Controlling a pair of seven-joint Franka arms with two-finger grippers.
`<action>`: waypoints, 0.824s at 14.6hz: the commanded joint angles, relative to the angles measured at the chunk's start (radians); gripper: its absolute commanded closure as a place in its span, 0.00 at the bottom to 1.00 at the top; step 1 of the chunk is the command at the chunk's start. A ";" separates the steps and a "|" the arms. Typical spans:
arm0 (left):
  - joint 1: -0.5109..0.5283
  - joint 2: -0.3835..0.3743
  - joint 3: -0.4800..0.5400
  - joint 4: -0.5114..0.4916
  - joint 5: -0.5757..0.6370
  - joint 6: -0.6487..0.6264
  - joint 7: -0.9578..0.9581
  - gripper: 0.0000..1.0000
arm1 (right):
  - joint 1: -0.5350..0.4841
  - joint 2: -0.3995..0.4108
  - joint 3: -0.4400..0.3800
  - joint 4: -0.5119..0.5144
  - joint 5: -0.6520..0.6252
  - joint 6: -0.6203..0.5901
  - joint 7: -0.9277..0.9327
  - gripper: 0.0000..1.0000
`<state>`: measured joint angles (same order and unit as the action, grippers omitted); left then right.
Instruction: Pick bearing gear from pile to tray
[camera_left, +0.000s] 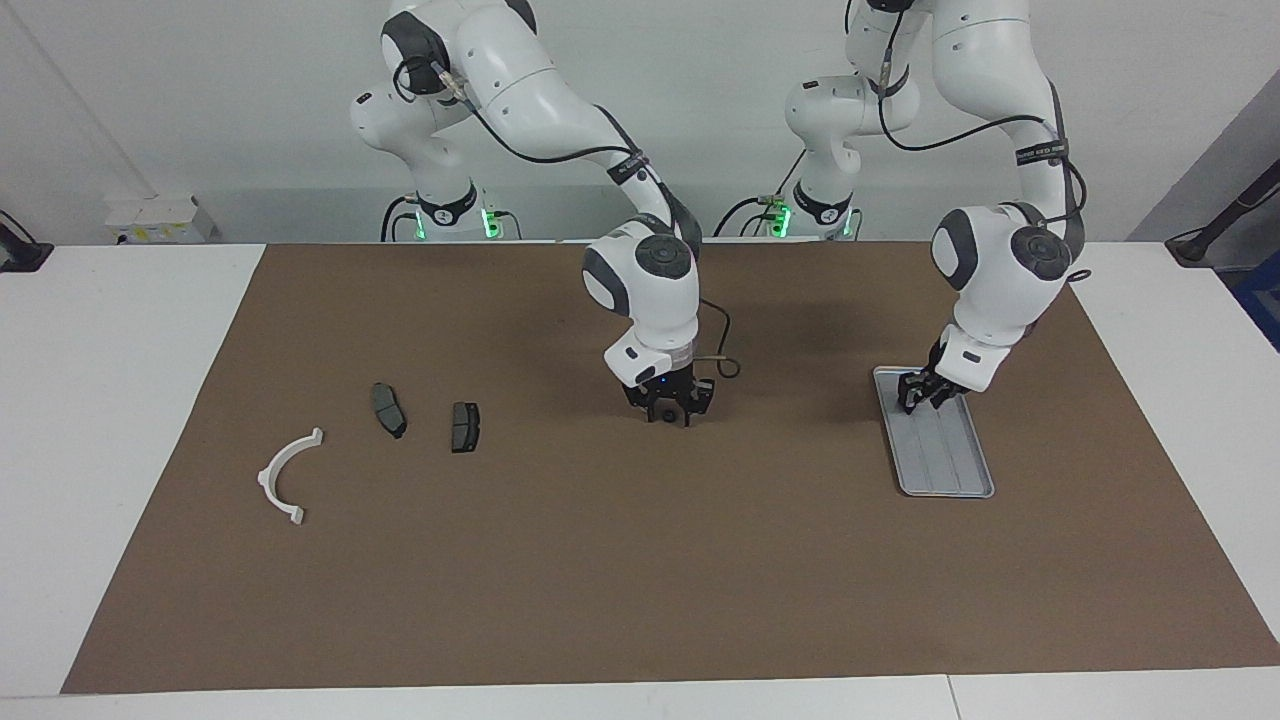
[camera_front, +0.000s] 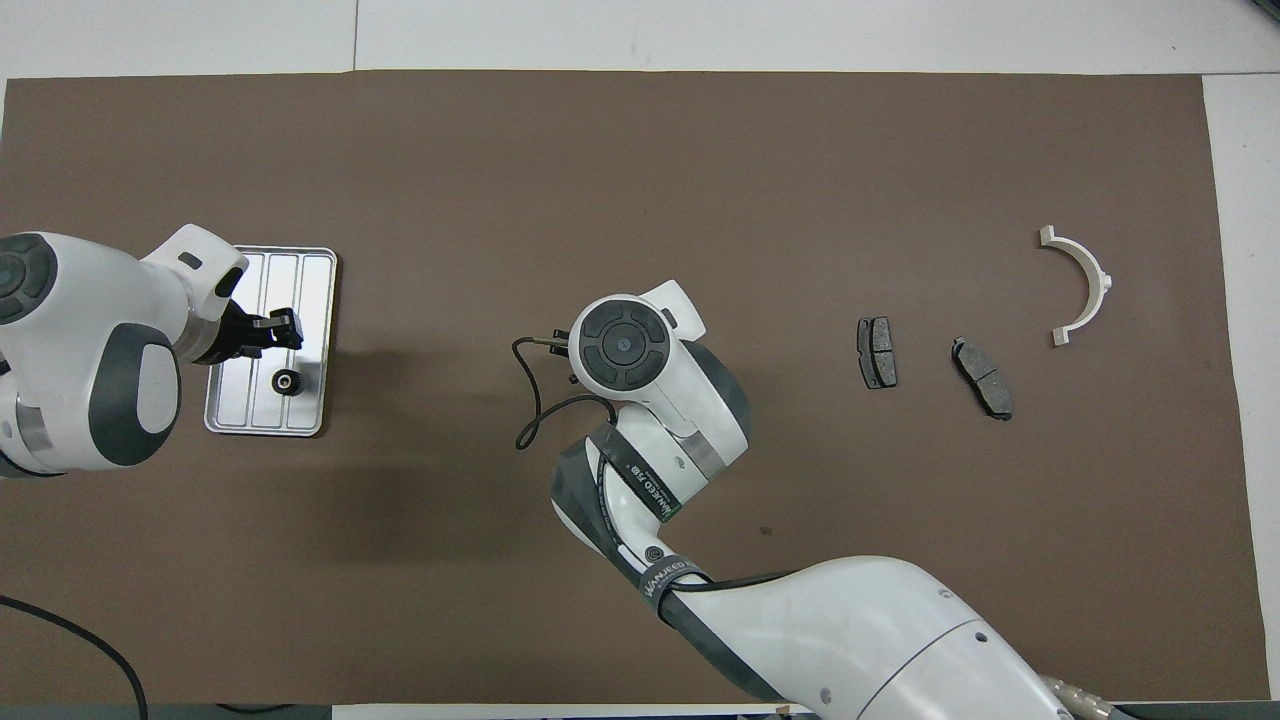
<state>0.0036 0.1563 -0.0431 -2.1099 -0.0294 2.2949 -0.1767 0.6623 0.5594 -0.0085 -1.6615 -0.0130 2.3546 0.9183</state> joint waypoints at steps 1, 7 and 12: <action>-0.092 0.014 0.006 0.044 -0.023 -0.028 -0.152 0.46 | -0.012 -0.007 -0.002 0.095 -0.013 -0.104 0.036 0.29; -0.290 0.026 0.008 0.091 -0.023 -0.011 -0.476 0.45 | -0.179 -0.120 -0.008 0.229 -0.012 -0.356 -0.198 0.29; -0.491 0.216 0.012 0.357 -0.012 -0.122 -0.728 0.46 | -0.349 -0.206 -0.011 0.278 -0.018 -0.512 -0.530 0.29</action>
<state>-0.3951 0.2360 -0.0520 -1.9204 -0.0399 2.2511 -0.8115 0.3781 0.3790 -0.0362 -1.3970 -0.0228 1.8866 0.4974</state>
